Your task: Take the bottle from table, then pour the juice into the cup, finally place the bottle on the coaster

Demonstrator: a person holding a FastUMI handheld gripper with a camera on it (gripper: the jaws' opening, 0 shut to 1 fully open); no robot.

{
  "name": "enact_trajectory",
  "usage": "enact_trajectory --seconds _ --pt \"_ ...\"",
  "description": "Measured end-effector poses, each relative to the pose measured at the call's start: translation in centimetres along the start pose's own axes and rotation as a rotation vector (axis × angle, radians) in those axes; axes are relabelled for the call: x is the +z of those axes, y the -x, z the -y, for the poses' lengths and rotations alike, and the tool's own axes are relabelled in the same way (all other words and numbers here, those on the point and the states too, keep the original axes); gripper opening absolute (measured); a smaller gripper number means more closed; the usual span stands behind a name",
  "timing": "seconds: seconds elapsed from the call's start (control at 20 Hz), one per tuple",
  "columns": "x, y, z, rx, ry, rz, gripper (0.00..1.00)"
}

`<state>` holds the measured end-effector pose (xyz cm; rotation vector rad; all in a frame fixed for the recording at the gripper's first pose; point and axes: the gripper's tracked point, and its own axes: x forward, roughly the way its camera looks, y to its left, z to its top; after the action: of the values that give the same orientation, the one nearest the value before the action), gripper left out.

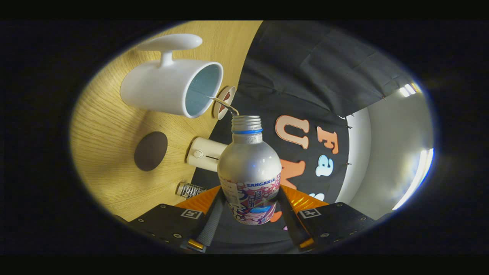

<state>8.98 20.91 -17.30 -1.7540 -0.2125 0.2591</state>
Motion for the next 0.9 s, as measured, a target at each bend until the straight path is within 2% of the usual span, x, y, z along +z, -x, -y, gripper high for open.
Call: enact_trajectory --seconds 0.9 --pt "0.71 -0.38 0.49 0.008 0.075 0.041 0.77"
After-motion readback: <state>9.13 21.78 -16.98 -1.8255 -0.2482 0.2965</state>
